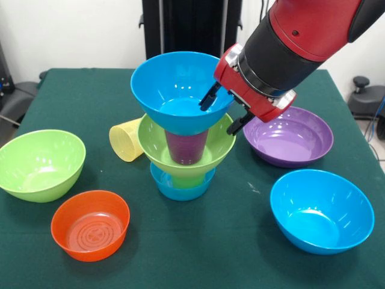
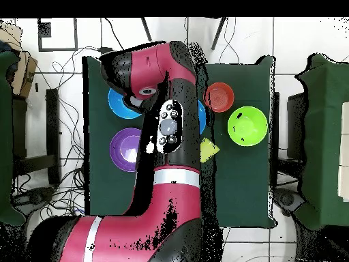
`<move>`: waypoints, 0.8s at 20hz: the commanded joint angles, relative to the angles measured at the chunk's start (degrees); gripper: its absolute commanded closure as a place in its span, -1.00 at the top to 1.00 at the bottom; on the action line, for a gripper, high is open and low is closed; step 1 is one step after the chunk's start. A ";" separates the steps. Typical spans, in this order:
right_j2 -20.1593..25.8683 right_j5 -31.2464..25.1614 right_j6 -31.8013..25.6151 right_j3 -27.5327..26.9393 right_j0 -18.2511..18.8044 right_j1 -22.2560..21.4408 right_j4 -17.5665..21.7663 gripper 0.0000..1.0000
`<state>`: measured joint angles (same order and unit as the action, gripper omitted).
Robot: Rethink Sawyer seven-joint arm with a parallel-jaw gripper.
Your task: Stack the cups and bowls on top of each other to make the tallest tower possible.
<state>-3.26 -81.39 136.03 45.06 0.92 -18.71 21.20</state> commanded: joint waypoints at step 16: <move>2.77 -4.64 -3.52 -1.72 -0.84 -1.23 -1.27 1.00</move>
<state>-3.57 -81.40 136.03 45.05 0.57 -18.71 20.79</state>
